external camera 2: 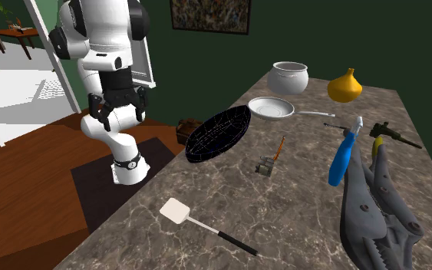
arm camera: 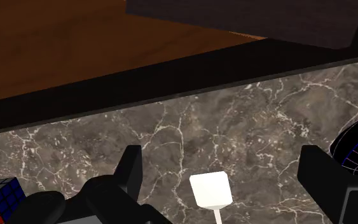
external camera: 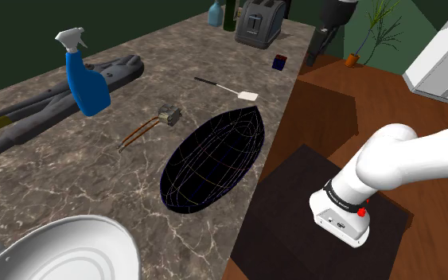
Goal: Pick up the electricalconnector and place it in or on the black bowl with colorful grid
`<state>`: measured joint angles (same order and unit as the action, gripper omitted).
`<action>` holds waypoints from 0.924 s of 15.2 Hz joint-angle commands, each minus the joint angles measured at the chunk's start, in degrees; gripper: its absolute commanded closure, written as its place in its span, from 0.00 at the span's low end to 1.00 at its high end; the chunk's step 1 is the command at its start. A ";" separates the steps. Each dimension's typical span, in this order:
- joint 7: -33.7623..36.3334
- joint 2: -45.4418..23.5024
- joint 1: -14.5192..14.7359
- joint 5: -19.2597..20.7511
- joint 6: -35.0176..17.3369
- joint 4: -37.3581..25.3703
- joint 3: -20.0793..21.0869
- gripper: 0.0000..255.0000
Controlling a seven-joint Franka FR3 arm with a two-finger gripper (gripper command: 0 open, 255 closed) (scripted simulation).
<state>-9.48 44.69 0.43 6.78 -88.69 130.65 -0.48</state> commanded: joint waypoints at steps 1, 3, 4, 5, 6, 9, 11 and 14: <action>0.00 0.00 0.00 0.00 0.00 0.00 0.00 0.00; 1.32 -2.42 0.88 -1.23 -2.01 -0.08 1.41 0.00; 1.95 -3.70 1.31 -1.81 -3.01 -0.21 2.12 0.00; 2.58 -5.01 1.73 -2.36 -4.00 -0.40 2.82 0.00; 3.19 -6.37 2.14 -2.89 -4.97 -0.65 3.53 0.00; 4.99 -10.64 3.34 -4.30 -7.81 -1.73 5.62 0.00; 6.16 -13.66 4.09 -5.09 -9.61 -2.74 6.99 0.00; 7.88 -18.39 5.13 -6.00 -12.12 -4.70 9.04 0.00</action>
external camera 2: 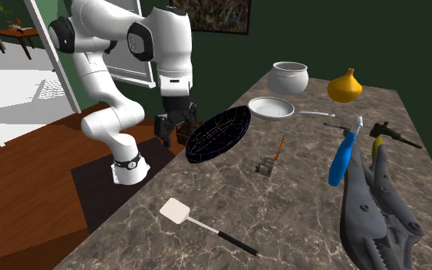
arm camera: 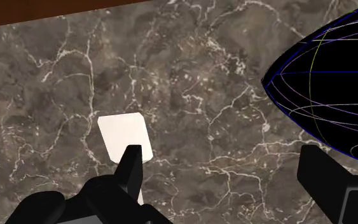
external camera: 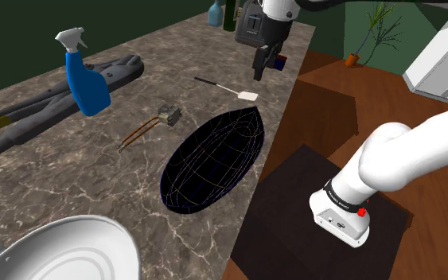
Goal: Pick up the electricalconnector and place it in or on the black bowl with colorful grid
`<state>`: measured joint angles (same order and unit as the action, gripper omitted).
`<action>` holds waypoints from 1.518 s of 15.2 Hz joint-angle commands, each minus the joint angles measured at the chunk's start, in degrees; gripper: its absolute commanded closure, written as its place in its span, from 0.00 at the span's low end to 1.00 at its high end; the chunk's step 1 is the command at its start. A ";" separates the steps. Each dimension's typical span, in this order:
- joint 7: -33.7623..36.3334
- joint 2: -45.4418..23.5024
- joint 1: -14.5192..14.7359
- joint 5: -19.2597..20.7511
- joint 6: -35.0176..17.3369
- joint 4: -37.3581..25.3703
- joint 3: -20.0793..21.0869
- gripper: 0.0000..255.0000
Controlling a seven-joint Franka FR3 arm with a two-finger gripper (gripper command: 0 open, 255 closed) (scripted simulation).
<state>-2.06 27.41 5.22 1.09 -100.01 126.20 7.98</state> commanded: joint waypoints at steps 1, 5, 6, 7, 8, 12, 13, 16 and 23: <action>1.04 -2.74 0.67 -0.54 -1.59 -1.02 1.26 0.00; 3.36 -9.51 1.93 -1.01 -4.39 -4.67 3.93 0.00; 3.95 -11.25 2.24 -1.02 -5.01 -5.73 4.58 0.00; 4.55 -13.02 2.55 -0.97 -5.58 -6.84 5.21 0.00; 5.15 -14.82 2.87 -0.88 -6.11 -8.02 5.84 0.00; 7.64 -22.20 4.25 -0.02 -7.81 -13.31 8.20 0.00; 8.27 -24.10 4.64 0.31 -8.12 -14.79 8.73 0.00; 10.17 -29.93 5.97 1.57 -8.73 -19.62 10.20 0.00; 13.56 -41.67 9.43 4.77 -9.22 -30.00 12.09 0.00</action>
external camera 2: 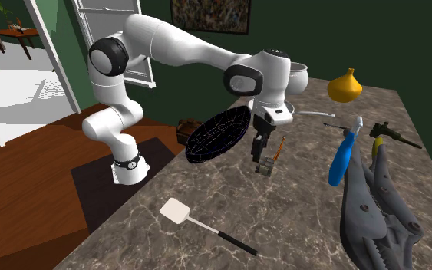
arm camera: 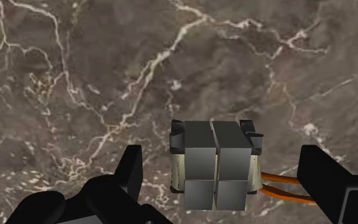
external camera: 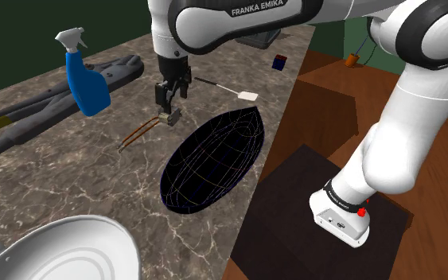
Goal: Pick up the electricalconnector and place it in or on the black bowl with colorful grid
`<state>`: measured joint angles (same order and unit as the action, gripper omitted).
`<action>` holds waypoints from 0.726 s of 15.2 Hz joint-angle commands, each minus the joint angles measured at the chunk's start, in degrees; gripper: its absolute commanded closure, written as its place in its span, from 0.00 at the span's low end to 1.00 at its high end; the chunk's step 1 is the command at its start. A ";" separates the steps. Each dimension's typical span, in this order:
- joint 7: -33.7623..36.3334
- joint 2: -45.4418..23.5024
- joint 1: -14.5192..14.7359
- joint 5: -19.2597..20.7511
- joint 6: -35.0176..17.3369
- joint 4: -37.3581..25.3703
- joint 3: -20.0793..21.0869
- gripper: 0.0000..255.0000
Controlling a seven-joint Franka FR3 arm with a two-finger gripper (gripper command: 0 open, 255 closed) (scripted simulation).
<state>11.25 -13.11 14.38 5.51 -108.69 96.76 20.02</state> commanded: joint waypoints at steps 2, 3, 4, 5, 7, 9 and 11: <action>0.34 -1.44 0.27 0.49 -1.98 0.60 -0.01 0.00; 0.40 -1.60 0.27 0.57 -2.69 1.16 -0.04 0.00; 0.46 -1.78 0.27 0.66 -3.40 1.71 -0.07 0.00; 0.52 -1.97 0.27 0.75 -4.10 2.24 -0.10 0.00; 0.62 -2.28 0.28 0.90 -5.21 3.05 -0.15 0.00; 0.62 -2.28 0.28 0.90 -5.21 3.05 -0.15 0.00; 0.62 -2.28 0.28 0.90 -5.21 3.05 -0.15 0.00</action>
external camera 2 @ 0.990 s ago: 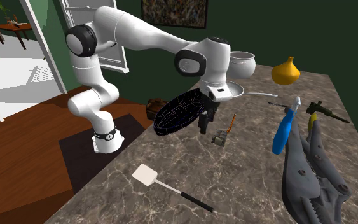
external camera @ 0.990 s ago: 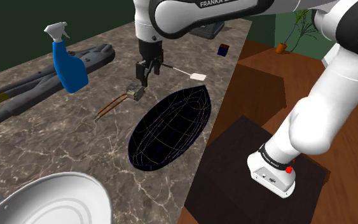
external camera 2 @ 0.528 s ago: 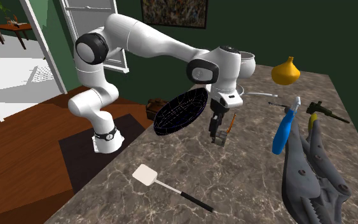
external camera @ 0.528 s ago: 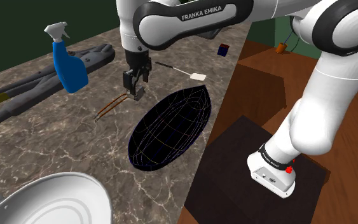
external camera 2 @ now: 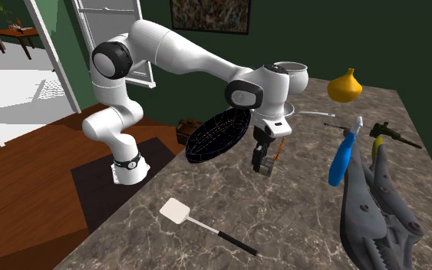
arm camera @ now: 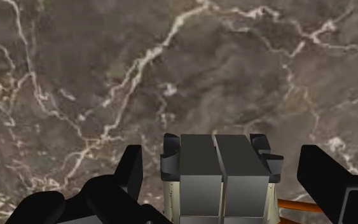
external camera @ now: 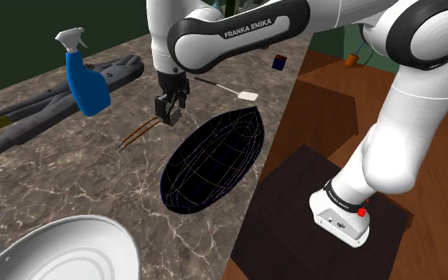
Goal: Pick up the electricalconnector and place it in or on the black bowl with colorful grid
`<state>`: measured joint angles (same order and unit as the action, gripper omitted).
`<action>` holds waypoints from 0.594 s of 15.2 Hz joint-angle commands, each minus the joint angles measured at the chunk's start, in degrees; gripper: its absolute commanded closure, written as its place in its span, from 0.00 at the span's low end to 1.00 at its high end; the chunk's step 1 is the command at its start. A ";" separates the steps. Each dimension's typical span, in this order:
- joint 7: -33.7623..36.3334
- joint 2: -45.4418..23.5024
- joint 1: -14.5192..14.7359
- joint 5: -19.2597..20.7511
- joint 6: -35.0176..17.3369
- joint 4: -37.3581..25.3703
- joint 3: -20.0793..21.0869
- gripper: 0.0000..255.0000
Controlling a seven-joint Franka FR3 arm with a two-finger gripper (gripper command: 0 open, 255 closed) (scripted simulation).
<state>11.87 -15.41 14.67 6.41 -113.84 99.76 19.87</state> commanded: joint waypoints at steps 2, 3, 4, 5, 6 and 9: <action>0.00 0.01 -0.01 0.00 -0.05 0.06 0.00 0.00; 0.00 0.01 0.00 0.00 -0.04 0.04 0.00 0.00; 0.00 0.01 0.00 0.00 -0.04 0.04 0.00 1.00; 0.00 0.01 0.00 0.00 -0.04 0.04 0.00 1.00; 0.01 -0.01 0.01 0.01 -0.05 0.02 0.00 1.00; 0.00 -0.03 0.00 0.01 -0.03 0.00 0.00 1.00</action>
<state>11.87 -15.41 14.67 6.42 -113.87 99.75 19.87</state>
